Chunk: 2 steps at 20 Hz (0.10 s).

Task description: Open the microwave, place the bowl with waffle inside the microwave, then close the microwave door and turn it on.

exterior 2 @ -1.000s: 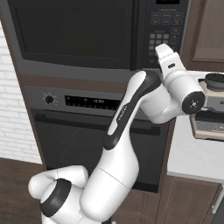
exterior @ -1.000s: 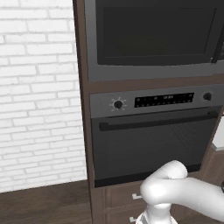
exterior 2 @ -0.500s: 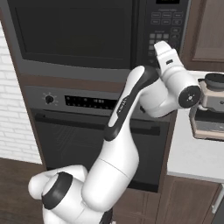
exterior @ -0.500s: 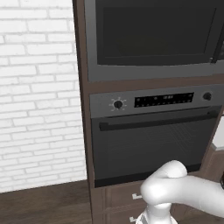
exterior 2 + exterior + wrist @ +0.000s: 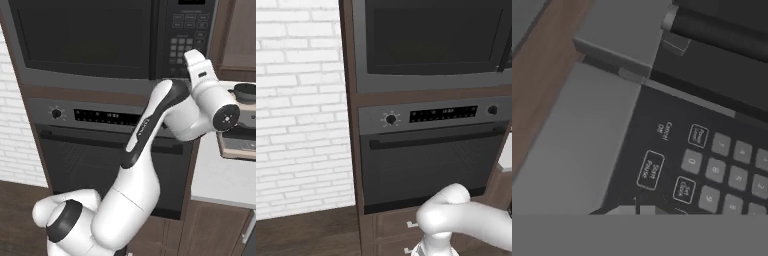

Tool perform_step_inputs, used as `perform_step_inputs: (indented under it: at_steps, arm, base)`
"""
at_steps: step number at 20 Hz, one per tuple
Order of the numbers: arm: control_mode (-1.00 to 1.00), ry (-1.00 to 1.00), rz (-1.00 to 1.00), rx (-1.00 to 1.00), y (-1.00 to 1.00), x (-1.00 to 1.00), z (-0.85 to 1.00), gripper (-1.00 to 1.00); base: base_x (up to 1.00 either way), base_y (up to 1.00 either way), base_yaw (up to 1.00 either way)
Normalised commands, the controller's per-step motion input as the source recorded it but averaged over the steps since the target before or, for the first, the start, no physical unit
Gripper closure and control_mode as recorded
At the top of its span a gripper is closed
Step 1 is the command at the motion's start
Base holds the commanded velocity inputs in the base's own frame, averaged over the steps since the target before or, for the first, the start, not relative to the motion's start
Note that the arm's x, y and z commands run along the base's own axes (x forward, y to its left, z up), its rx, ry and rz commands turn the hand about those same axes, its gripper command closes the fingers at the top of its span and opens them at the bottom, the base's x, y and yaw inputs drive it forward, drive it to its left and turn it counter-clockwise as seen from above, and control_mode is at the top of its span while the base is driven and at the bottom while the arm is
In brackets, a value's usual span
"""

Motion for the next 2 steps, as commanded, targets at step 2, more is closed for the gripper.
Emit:
perform_step_inputs:
  at_steps: [2]
  arm:
    - [-1.0, 0.0, 0.0, 0.15, -0.61, -1.0, -0.21, 1.0]
  base:
    - [0.0, 0.0, 0.0]
